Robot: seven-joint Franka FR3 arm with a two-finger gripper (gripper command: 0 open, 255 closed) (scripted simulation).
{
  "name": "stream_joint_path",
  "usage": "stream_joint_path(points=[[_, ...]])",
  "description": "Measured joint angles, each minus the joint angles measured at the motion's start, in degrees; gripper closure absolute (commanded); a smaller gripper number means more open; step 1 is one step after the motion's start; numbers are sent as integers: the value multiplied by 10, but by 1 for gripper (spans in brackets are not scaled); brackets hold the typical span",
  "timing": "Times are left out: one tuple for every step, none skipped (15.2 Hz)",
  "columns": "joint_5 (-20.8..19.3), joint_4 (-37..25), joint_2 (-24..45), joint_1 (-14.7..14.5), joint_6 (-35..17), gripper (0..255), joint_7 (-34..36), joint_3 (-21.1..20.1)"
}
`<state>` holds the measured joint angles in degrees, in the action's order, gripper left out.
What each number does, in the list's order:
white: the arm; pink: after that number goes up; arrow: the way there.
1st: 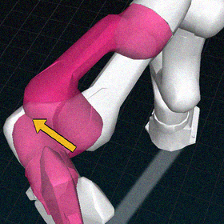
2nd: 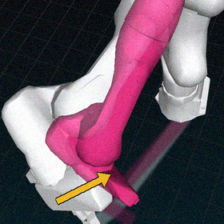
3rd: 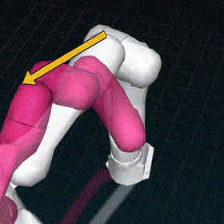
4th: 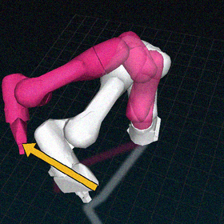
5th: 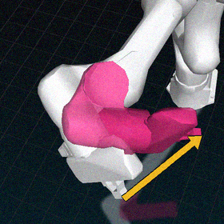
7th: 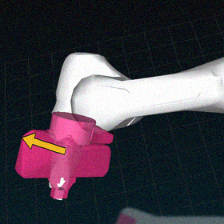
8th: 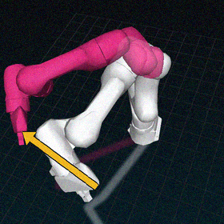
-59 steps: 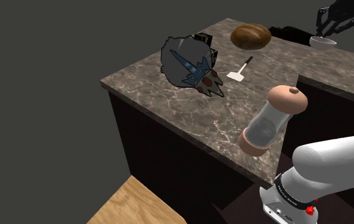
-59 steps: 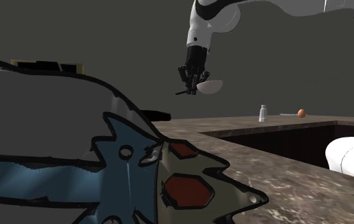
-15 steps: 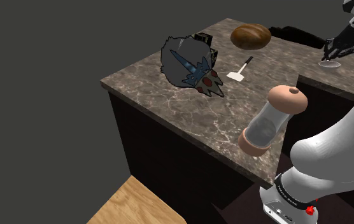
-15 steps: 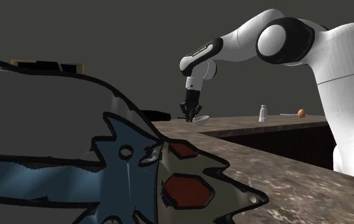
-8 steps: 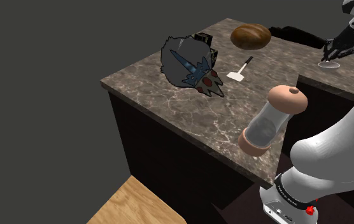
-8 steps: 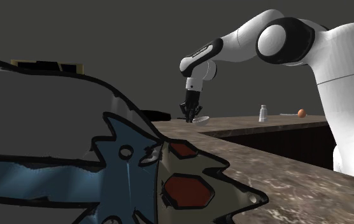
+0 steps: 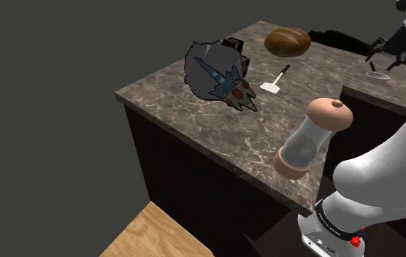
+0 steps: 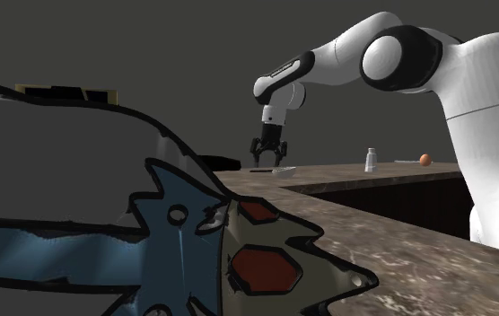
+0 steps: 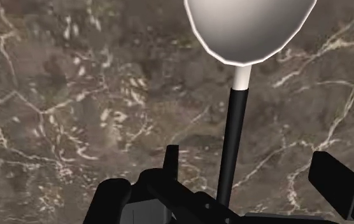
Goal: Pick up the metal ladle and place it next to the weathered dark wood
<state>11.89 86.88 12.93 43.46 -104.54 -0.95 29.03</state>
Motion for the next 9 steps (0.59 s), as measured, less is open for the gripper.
stream_joint_path(points=[[0, -18, 1, 1, 16, 0, 3, 0], [-1, -32, 0, 2, 32, 0, 4, 1], [-2, -38, -3, 3, 40, 0, 4, 2], [-3, -40, -5, 3, 45, 0, 4, 2], [-3, -43, -6, 3, 48, 0, 4, 3], [-4, -44, -6, 4, 49, 0, 3, 3], [-3, -45, -6, 4, 50, 0, 3, 3], [-3, -45, -6, 4, 50, 0, 3, 3], [-3, -45, -6, 4, 50, 0, 3, 3]])
